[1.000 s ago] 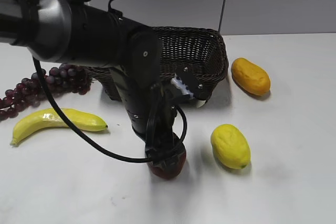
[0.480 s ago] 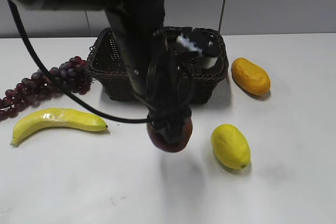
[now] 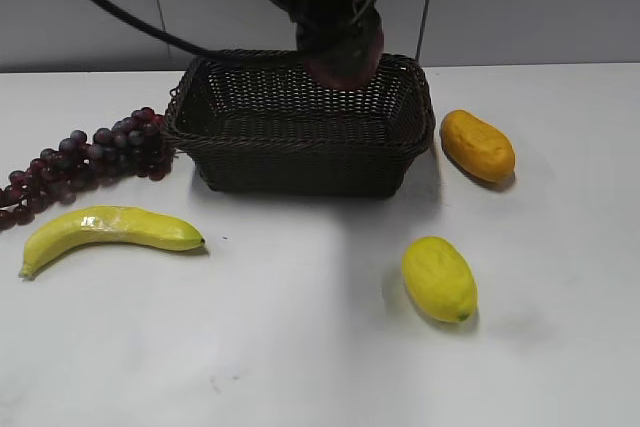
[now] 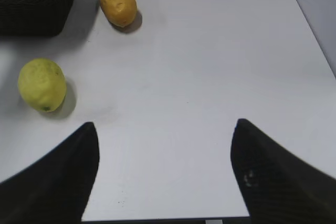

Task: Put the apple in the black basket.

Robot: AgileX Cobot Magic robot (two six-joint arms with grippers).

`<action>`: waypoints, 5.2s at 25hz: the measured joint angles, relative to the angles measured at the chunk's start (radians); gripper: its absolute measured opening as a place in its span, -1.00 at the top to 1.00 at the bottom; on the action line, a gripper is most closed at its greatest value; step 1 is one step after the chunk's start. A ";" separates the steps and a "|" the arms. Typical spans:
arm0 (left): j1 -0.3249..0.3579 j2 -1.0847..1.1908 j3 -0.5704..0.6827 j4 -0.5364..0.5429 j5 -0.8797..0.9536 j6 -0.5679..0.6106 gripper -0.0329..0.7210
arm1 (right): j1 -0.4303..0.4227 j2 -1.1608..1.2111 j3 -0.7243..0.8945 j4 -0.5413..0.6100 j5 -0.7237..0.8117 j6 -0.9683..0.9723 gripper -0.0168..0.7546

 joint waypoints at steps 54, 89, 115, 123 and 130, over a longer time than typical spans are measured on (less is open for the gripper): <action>0.274 0.170 -0.303 -0.131 0.115 -0.174 -0.79 | 0.000 0.000 0.000 0.000 0.000 0.000 -0.57; 0.766 -0.609 0.699 -0.138 0.133 -0.240 -0.66 | 0.000 0.000 0.000 0.000 0.000 0.000 -0.57; 0.766 -1.588 1.371 -0.185 0.087 -0.266 -0.65 | 0.000 0.000 0.000 0.000 0.000 0.000 -0.57; 0.766 -1.903 1.404 -0.185 0.023 -0.267 -0.65 | 0.000 0.000 0.000 0.000 0.000 0.000 -0.57; 0.766 -1.920 1.406 -0.184 0.019 -0.268 -0.65 | 0.000 -0.003 0.000 0.000 0.000 0.000 -0.57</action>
